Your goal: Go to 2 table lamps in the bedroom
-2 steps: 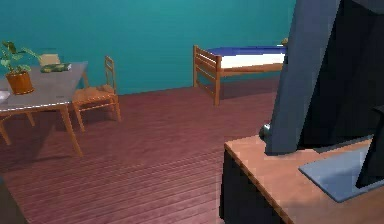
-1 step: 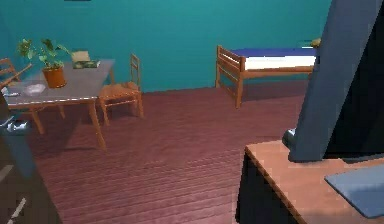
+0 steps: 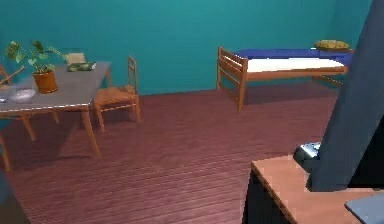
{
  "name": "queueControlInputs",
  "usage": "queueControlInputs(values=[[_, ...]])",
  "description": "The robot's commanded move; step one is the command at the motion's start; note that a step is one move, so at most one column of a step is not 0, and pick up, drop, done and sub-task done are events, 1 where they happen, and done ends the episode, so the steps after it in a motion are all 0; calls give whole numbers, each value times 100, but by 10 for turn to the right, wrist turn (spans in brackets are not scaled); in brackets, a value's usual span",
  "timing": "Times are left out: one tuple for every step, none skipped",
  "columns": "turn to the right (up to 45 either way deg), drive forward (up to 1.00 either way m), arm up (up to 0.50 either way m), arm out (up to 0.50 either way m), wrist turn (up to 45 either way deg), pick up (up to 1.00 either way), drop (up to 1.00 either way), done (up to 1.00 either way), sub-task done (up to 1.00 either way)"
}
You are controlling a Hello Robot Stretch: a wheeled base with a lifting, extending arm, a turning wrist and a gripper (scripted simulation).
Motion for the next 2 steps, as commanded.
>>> queueControlInputs(values=[[-120, 0, 0, 0, 0, 0, 0, 0, 0], [0, 100, 0, 0, 0, 0, 0, 0, 0]])
